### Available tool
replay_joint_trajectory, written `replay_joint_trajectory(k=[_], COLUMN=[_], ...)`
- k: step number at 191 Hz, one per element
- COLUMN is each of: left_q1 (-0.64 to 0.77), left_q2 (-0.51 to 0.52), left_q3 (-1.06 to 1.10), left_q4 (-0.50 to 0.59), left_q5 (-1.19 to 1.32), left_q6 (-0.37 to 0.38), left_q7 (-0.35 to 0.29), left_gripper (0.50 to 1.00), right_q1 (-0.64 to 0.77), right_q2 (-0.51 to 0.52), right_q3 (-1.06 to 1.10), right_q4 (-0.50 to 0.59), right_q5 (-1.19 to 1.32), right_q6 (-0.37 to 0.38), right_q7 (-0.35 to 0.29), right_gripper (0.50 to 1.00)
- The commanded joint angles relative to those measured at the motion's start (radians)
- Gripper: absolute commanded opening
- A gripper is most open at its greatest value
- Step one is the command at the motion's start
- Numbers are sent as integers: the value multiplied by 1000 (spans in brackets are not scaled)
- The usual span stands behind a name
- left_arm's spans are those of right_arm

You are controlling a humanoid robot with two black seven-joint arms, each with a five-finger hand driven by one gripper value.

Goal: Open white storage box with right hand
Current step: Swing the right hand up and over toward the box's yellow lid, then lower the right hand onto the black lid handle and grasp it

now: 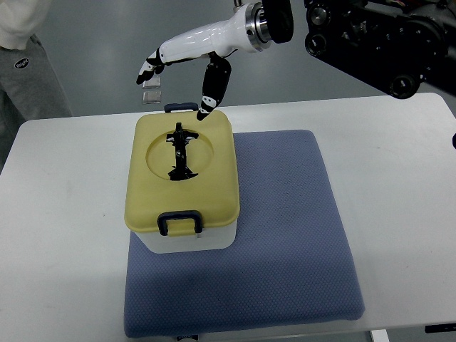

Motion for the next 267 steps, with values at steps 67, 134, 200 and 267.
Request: replay_joint_trajectory(k=[67,134,200,267], left_q1=[1,0,0,0], left_q2=[0,0,0,0], left_q3=[0,0,0,0], left_q4=[0,0,0,0], left_q5=[0,0,0,0], left_q6=[0,0,0,0], left_q7=[0,0,0,0], left_gripper=[1000,1000,1000,1000], right_q1=[3,0,5,-12], right_q2=[91,104,101,104], right_q3=[-84,-113,-141,-138], right_q4=[23,21,21,20], right_q5=[-13,-87,-108,-116], right_q6=[5,5,5,5], right_q7=[20,20,20,26], right_gripper=[836,805,805,799])
